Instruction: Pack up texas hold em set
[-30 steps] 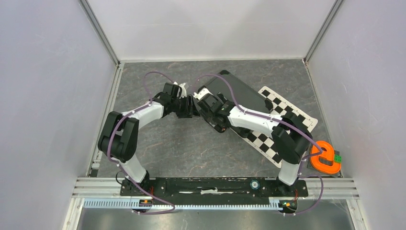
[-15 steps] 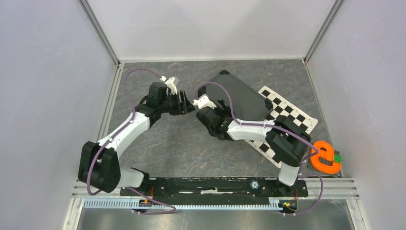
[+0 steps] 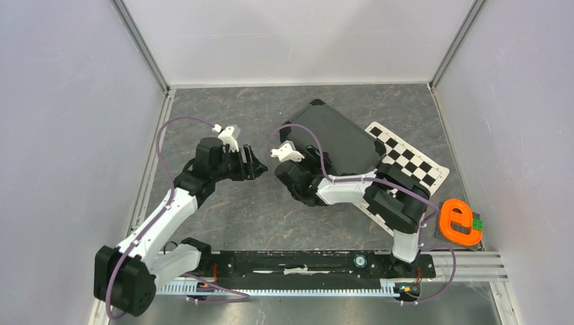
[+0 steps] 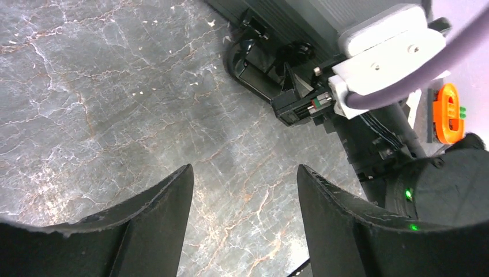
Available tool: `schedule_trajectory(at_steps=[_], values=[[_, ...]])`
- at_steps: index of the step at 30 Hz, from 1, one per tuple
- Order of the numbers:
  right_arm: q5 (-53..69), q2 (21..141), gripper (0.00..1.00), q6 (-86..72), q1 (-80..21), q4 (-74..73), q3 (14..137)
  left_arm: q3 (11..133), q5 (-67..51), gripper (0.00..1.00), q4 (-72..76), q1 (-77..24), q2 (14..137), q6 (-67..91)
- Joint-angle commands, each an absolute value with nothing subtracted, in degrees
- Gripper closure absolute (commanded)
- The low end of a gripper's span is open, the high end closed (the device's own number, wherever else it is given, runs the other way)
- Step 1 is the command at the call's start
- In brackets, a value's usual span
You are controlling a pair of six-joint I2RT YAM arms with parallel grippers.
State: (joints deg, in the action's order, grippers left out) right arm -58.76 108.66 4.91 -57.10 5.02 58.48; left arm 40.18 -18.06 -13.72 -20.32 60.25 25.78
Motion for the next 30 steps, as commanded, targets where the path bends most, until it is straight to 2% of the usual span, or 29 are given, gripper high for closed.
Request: schedule_trajectory(at_steps=[1, 6, 10, 11, 12, 16, 21, 30], values=[[-41.5, 109.5, 0.02, -4.7, -55.6, -6.3, 48.5, 40.1, -16.2, 0.25, -15.8, -20.3, 55.3, 27.8], [-29.8, 101.6, 0.02, -1.9, -54.5, -3.8, 49.7, 37.4, -15.5, 0.16, -9.9, -20.3, 58.9, 32.7], [-25.7, 101.2, 0.02, -0.8, -54.5, -3.4, 50.4, 35.6, -18.6, 0.12, -3.5, -20.4, 64.2, 40.6], [-24.9, 101.0, 0.02, -1.0, -54.5, -3.3, 50.4, 35.3, -18.9, 0.09, -2.4, -20.4, 64.8, 41.1], [-24.0, 100.1, 0.02, -1.3, -54.5, -3.0, 50.3, 34.3, -18.6, 0.01, -0.7, -20.4, 64.8, 42.5], [-24.8, 91.3, 0.02, -2.3, -54.5, -1.9, 47.0, 29.8, -17.9, 0.00, 6.4, -20.4, 63.6, 46.8], [-21.9, 77.4, 0.02, -3.4, -54.5, -3.6, 43.5, 29.7, -18.1, 0.00, 6.5, -21.0, 66.0, 46.4], [-23.2, 63.5, 0.02, -4.7, -53.4, -7.3, 38.3, 34.0, -18.6, 0.03, 15.1, -23.6, 81.5, 49.0]])
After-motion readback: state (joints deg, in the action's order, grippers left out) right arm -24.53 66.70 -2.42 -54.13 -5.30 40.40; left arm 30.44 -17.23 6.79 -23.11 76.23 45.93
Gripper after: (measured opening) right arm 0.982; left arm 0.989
